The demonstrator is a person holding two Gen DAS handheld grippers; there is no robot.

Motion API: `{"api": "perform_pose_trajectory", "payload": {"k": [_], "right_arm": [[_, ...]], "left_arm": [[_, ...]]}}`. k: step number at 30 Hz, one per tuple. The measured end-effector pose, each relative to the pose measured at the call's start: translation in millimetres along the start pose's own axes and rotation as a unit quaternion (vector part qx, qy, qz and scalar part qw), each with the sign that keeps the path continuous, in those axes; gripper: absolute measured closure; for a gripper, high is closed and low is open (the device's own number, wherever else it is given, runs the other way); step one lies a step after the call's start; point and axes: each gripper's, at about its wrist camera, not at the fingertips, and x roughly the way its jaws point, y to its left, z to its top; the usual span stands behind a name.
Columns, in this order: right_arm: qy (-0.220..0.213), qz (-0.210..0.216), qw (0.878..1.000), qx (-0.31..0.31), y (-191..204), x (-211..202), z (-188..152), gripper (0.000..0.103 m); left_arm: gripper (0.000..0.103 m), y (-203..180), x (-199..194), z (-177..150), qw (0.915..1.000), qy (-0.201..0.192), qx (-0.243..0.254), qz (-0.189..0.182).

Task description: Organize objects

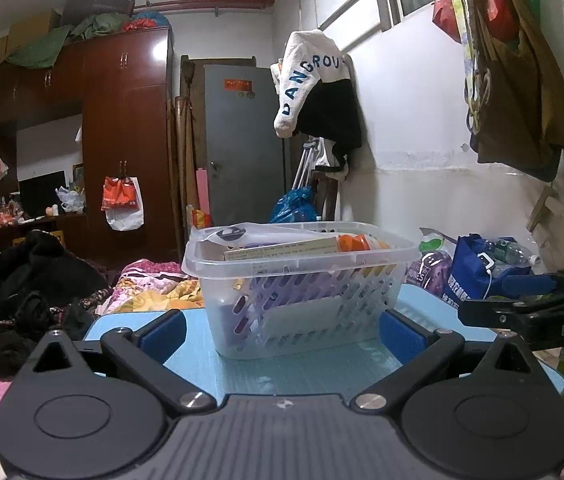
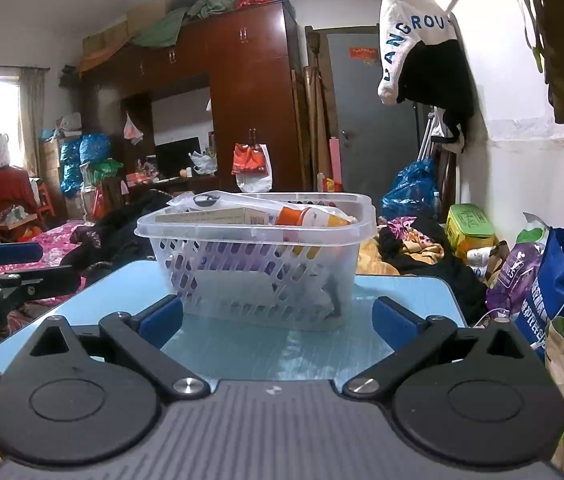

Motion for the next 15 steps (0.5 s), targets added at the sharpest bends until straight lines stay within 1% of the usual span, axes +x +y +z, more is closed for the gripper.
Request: {"api": "perform_pose_trajectory", "payload": {"k": [15], "right_arm": [[-0.002,0.0,1.0,0.001,-0.3,-1.8,-0.5,0.0]], "left_arm": [[0.0,-3.4,-0.4,-1.6,1.0,0.0,0.0,-0.003]]}}
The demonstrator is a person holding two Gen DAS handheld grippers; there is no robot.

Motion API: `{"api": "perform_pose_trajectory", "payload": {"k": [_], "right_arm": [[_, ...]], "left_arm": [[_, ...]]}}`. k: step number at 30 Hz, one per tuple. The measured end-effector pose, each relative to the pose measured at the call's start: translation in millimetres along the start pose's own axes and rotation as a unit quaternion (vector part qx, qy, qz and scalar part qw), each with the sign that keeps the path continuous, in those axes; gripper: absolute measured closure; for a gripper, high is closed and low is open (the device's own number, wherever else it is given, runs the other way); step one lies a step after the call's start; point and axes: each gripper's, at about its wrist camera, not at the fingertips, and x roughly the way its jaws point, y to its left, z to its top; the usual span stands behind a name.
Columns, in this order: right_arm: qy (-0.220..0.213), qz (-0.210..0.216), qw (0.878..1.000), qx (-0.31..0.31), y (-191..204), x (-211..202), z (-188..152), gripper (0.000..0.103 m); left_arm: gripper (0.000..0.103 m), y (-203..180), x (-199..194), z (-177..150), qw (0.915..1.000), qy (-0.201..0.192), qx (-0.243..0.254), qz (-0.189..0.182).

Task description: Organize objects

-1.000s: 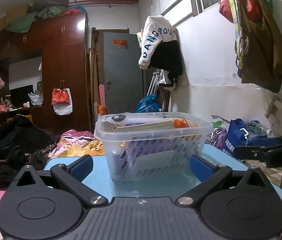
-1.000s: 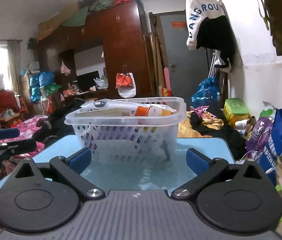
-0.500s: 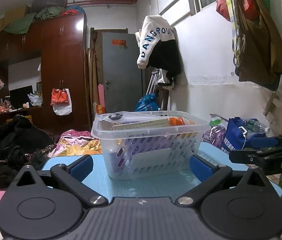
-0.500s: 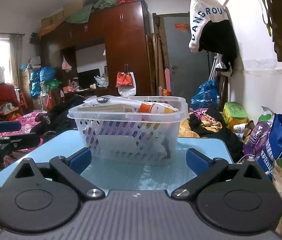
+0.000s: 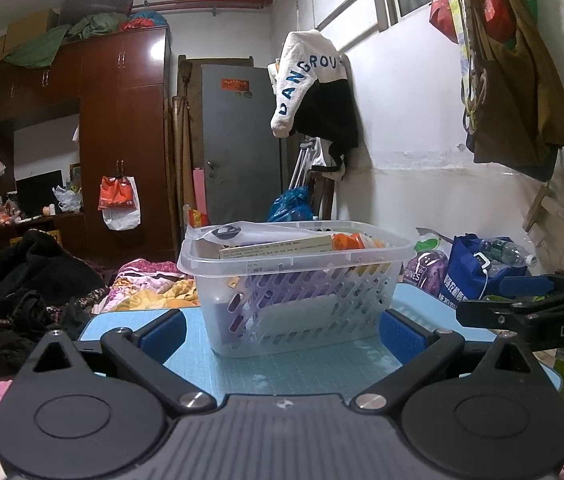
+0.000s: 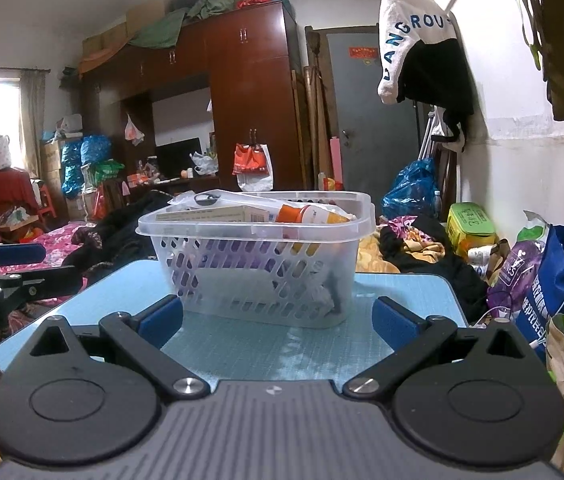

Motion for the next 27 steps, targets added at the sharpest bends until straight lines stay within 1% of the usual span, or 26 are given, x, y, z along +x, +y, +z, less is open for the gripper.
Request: {"api": "perform_pose_trajectory", "payload": {"k": [11,18,27], "right_arm": [[-0.011,0.005,1.0,-0.003,4.3,-7.9,-0.2,0.0],[-0.012,0.001,1.0,-0.004,3.6,-7.3,0.1,0.0],[-0.008,0.01,1.0,-0.008,5.2,-5.7,-0.4,0.0]], "left_arm": [[0.0,-2.5,-1.5,-1.6,1.0,0.001,0.001,-0.004],[0.0,-4.9,-0.4,-1.8,1.0,0.001,0.004,-0.007],[0.0,-3.2,1.2,-3.5,1.0,0.003,-0.002,-0.008]]}}
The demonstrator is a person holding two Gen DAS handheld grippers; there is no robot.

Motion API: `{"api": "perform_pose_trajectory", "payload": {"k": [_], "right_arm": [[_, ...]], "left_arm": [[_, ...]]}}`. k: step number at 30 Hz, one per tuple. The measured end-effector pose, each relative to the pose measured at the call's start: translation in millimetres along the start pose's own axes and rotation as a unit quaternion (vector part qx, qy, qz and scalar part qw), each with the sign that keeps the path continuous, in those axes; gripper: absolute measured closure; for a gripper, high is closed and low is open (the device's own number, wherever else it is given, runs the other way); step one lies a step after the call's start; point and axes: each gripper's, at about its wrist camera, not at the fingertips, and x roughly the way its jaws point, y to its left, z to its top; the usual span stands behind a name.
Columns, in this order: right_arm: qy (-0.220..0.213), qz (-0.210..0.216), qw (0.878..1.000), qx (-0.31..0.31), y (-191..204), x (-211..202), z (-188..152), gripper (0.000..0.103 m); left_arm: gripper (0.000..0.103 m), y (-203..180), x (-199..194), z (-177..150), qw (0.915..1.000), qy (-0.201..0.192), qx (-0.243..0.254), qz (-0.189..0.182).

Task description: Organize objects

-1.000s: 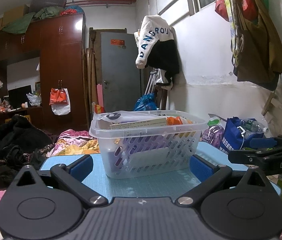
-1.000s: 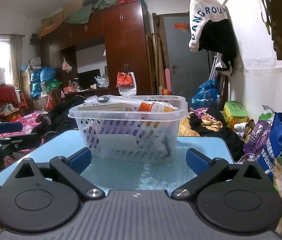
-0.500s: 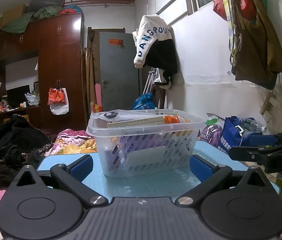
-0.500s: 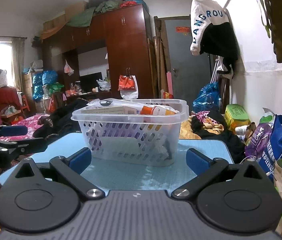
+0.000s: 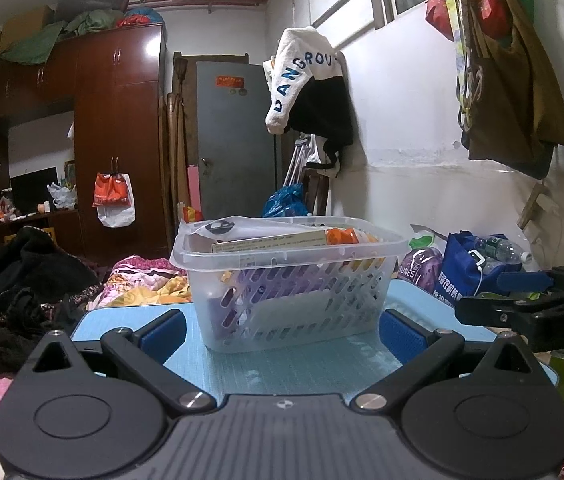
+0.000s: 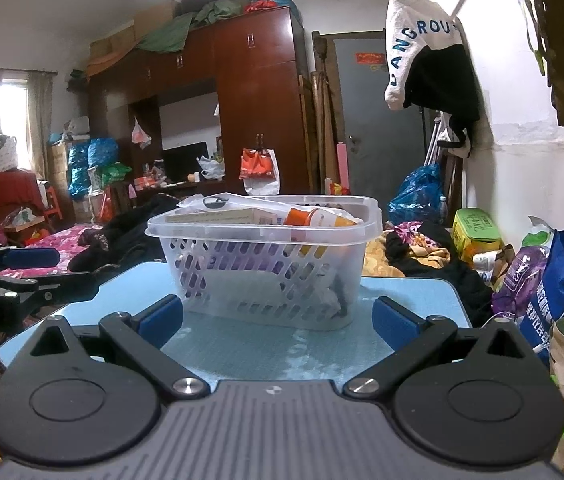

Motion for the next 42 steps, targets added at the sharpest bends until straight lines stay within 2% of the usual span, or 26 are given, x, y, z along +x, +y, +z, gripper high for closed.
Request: {"api": "perform_pose_trajectory", "payload": {"k": [14,42], "right_arm": [[0.0,0.021,1.0,0.007,-4.5,0.5,-0.6,0.0],[0.006,0.018,1.0,0.0,-2.5,3.1,-3.2,0.0]], "left_arm": [[0.0,-0.3,0.7,0.1,1.0,0.001,0.001,-0.004],[0.0,-2.4,2.0,-2.0,0.9999,0.003,0.004,-0.012]]}}
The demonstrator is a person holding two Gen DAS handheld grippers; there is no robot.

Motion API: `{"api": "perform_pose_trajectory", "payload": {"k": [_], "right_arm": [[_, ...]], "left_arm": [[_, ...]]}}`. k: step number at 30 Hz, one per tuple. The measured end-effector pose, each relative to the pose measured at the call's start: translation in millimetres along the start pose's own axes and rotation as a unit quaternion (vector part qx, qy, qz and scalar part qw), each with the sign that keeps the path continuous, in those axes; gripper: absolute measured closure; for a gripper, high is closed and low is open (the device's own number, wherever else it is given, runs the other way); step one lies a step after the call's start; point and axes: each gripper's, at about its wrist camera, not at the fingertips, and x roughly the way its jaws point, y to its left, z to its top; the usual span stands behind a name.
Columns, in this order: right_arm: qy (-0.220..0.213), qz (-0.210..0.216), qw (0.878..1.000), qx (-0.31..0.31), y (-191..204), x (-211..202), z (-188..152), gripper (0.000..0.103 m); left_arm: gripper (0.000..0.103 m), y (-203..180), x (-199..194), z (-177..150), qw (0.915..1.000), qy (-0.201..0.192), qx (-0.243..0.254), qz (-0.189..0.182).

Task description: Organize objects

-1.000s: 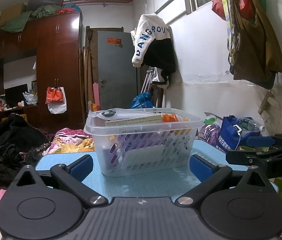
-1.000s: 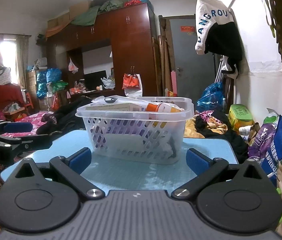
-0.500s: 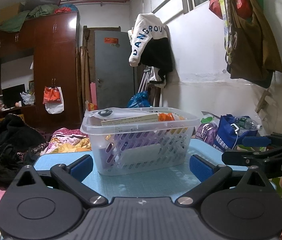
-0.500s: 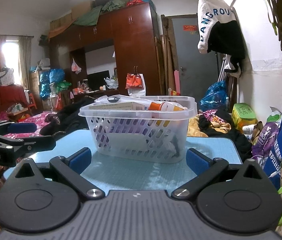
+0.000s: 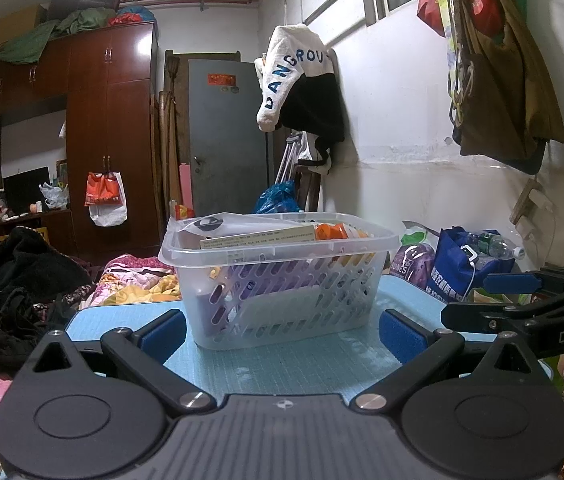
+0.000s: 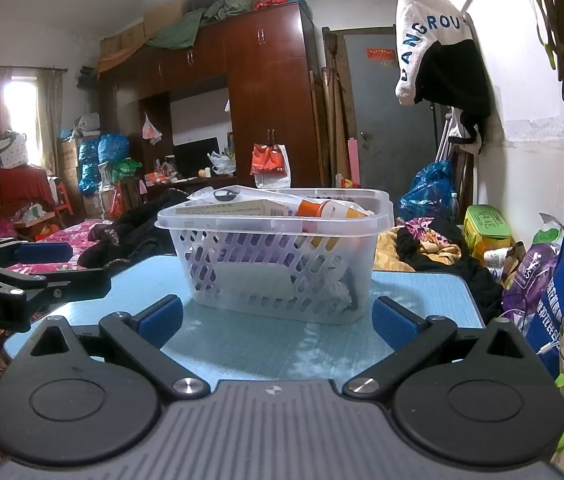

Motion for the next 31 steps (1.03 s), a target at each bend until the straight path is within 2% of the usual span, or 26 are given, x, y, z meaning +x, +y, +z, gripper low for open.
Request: {"api": "perform_pose_trajectory", "payload": {"k": [31], "right_arm": [[0.006,-0.004,1.0,-0.001,-2.5,1.7,-0.9,0.0]], "left_arm": [[0.0,-1.6,1.6,-0.6,1.0,-0.009,0.0,0.0]]}}
